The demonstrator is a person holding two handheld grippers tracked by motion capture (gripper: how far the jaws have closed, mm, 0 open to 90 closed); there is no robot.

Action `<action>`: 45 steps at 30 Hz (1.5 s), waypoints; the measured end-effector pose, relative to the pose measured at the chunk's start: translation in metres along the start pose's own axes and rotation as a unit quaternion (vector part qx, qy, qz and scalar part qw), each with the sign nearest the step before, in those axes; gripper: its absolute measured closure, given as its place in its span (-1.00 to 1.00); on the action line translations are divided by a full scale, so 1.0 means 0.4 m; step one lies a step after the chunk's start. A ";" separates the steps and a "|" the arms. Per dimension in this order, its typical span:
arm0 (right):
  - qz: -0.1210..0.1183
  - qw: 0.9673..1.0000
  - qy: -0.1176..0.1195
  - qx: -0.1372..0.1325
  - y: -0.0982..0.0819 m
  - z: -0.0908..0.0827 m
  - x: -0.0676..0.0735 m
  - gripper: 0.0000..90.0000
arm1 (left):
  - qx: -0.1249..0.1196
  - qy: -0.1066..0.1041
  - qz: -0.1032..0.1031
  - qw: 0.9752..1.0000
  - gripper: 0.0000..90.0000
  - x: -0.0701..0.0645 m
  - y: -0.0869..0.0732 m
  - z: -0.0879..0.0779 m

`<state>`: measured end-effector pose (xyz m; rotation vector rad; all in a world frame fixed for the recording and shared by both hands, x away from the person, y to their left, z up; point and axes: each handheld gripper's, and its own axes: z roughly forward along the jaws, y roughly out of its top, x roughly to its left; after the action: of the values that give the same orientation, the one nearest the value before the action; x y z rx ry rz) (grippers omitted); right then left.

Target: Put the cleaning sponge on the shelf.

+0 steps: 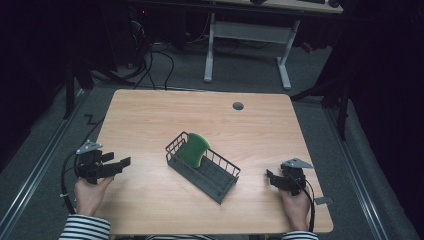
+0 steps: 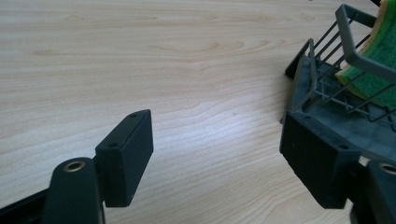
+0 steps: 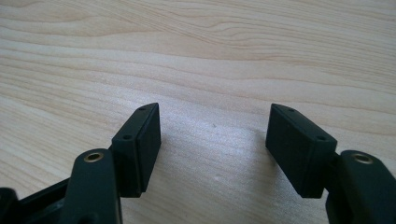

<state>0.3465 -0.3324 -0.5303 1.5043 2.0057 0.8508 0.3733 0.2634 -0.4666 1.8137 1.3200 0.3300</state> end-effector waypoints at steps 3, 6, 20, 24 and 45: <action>0.000 1.000 0.000 0.000 0.000 0.000 0.000 -0.20 | 0.001 0.001 -0.003 1.000 -0.42 0.004 -0.008 0.003; 0.000 1.000 0.000 0.000 0.000 0.000 0.000 -0.20 | 0.003 0.001 -0.006 1.000 -0.41 0.008 -0.017 0.006; 0.000 1.000 0.000 0.000 0.000 0.000 0.000 -0.20 | 0.011 0.005 -0.017 1.000 -0.43 0.021 -0.060 0.033; 0.000 1.000 0.000 0.000 0.000 0.000 0.000 -0.20 | 0.015 0.010 -0.010 1.000 -0.43 0.019 -0.069 0.042; 0.000 1.000 0.000 0.000 0.000 0.000 0.000 -0.20 | 0.024 0.053 0.028 0.998 -0.44 -0.009 -0.095 0.113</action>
<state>0.3464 -0.3323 -0.5303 1.5051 2.0051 0.8506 0.3760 0.2422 -0.5218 1.8986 1.3608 0.4343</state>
